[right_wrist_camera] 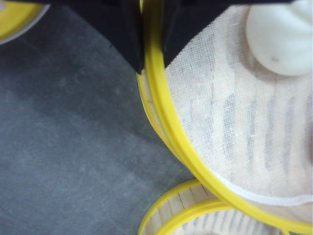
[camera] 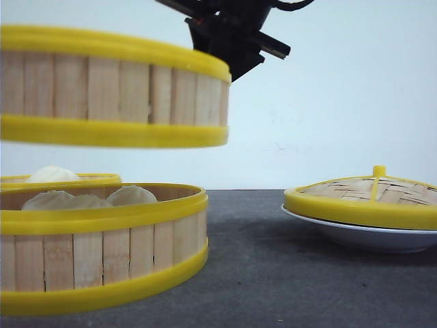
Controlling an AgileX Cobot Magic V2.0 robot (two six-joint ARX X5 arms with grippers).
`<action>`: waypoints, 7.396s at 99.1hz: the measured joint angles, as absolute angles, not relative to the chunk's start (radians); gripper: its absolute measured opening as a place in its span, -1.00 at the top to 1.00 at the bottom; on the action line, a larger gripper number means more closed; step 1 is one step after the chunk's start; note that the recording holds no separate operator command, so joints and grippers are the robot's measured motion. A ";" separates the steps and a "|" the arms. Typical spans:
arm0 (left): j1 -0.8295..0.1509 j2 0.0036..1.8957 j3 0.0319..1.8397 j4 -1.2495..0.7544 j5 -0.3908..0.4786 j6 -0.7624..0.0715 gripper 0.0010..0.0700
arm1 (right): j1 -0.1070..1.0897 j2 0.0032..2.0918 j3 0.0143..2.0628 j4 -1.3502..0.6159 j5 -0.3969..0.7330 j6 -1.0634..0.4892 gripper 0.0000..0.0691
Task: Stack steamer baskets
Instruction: 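Lift the held basket with the right gripper and lower it onto the nearest basket, then open the right gripper and raise it away from the stack, then grasp the yellow rim of the remaining bun basket with the left gripper, then lift the basket with the left gripper and lower it onto the stack, then move the right gripper to the lid and grasp its yellow center knob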
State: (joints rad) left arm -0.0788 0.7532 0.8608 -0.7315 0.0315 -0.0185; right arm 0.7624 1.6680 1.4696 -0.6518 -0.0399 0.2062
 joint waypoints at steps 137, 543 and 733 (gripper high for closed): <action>-0.079 0.753 0.861 -0.746 0.031 -0.019 -0.40 | 0.787 1.837 1.469 -0.548 -0.014 0.289 0.92; -0.084 1.113 1.221 -0.983 0.299 0.085 0.94 | 0.223 0.985 1.020 -0.982 -0.030 0.093 0.03; -0.086 1.260 1.174 -0.836 0.339 0.051 0.23 | 0.223 1.006 0.974 -0.816 -0.134 0.093 0.03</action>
State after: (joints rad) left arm -0.0856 1.2602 1.1740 -0.8360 0.3386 0.0509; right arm 0.2226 1.0058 0.9737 -0.8162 -0.1345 0.0933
